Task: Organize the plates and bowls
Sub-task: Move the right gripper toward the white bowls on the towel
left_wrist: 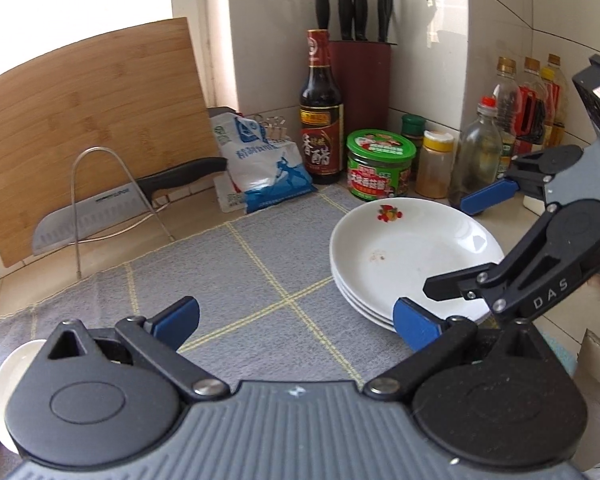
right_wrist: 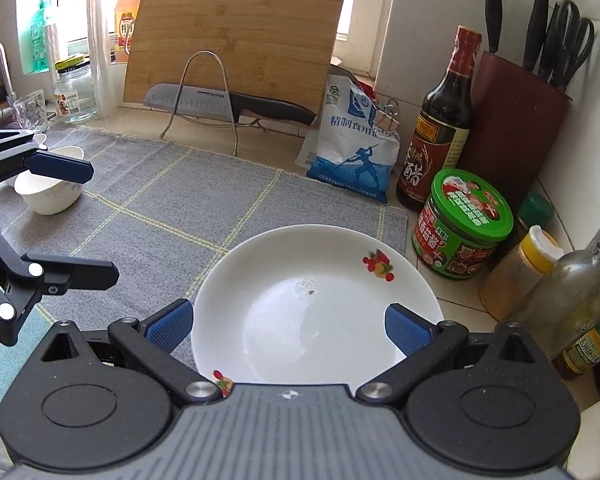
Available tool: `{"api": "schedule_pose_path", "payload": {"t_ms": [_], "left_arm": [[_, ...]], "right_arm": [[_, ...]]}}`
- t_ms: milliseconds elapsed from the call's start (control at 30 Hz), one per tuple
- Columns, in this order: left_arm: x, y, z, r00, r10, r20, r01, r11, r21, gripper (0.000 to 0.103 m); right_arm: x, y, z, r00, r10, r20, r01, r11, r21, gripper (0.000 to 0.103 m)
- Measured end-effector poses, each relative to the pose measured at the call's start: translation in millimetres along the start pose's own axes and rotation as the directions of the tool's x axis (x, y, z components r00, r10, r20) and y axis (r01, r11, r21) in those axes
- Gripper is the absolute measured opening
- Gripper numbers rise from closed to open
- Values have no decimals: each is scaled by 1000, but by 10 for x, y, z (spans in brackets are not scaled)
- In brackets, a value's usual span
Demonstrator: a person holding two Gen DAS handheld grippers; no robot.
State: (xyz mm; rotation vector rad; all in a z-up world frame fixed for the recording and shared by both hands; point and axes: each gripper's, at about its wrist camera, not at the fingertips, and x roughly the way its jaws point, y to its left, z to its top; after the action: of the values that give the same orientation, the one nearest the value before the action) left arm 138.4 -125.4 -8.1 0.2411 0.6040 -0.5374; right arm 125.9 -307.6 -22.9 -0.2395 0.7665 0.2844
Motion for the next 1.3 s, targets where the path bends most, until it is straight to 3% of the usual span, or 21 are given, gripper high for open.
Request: {"api": "schedule_pose_path", "payload": {"t_ms": [267,500,633,933,1133,1300], "left_arm": [[-416,557,-288,999,37,12,-37,999,-12,102],[-786,981,-595,998,57,-30,-57,998,2,102],[-996,1271,-759,996,69,-58,-70,998,-10,102],[-1226,1880,-1063,979,153,-131,-158,987,-29,102],[-1277,2271,-1249,971,119,-209,-142,985,-100,102],[-1240,2396,-1330,964,96,-247,-125,986,-106,97]], "right_arm": [[-24,811,89,999,-11,39,12,1000,-27,103],[36,1553,125,998,51,31,-50,998,-50,103],[78,1947,119,991,128,34,-126,989,-75,103],[231,2676,170,975,219,33,-210,962,-176,103],[326,2979,213,953,303,30,-288,930,-230,103],[399,3232,218,935,353,30,-332,904,-269,103]]}}
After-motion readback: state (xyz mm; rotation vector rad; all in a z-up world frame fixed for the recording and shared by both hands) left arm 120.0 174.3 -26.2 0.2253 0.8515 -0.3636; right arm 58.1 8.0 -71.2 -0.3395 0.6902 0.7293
